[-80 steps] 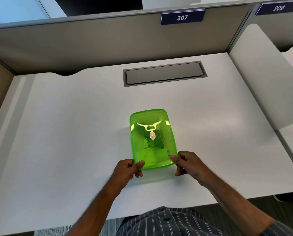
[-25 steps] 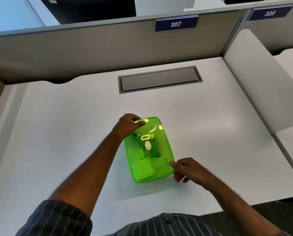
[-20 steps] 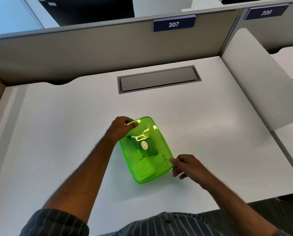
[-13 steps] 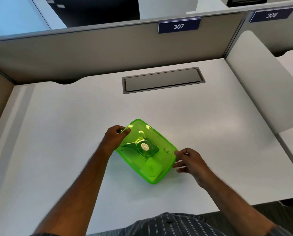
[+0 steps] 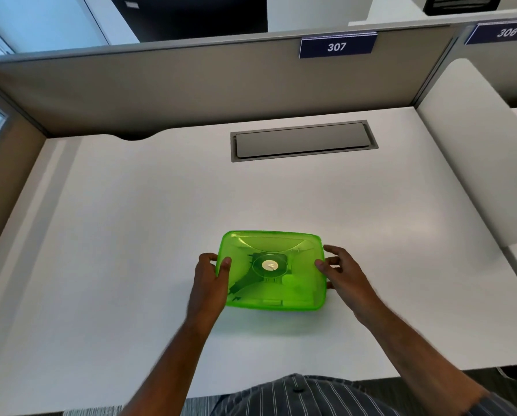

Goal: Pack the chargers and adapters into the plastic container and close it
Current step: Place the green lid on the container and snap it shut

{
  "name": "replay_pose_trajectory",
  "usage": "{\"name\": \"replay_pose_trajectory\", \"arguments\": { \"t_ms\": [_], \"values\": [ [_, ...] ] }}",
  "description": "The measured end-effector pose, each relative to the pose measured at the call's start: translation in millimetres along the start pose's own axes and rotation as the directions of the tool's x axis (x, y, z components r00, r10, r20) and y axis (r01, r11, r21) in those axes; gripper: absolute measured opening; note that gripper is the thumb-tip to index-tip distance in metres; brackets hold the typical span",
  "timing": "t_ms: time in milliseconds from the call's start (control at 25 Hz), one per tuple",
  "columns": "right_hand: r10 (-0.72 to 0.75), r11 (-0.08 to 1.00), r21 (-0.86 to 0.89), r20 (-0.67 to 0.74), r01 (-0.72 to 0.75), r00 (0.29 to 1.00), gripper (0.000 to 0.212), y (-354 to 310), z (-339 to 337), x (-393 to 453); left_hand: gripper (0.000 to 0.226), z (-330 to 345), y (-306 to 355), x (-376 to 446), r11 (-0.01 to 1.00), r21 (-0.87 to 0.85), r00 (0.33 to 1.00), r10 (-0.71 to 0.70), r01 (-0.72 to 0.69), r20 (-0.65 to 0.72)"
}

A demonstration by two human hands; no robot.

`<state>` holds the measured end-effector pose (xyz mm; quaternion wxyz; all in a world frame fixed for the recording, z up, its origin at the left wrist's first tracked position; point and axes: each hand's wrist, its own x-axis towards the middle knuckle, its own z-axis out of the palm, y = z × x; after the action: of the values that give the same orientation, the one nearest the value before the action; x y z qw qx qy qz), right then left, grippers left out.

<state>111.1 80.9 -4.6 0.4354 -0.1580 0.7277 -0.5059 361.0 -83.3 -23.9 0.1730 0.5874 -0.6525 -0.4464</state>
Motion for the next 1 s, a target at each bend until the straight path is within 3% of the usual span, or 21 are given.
{"name": "replay_pose_trajectory", "arguments": {
  "t_ms": [240,440,1000],
  "values": [
    [-0.024,0.999,-0.03,-0.039,0.022,0.999,0.014,7.6,-3.4,0.4,0.023,-4.3,-6.1,-14.0,0.998,-0.025,0.996,-0.048,0.05,0.081],
    [-0.054,0.997,0.052,-0.059,0.057,0.997,0.018,6.7,0.6,2.5,0.019,-5.9,0.6,-14.1,0.989,-0.114,0.992,-0.078,0.089,0.098],
    [-0.048,0.986,0.157,-0.05,0.055,0.998,0.022,-45.9,7.2,64.7,0.014,-9.6,47.0,54.9,0.987,-0.164,0.999,0.0,0.006,0.034]
  ]
}}
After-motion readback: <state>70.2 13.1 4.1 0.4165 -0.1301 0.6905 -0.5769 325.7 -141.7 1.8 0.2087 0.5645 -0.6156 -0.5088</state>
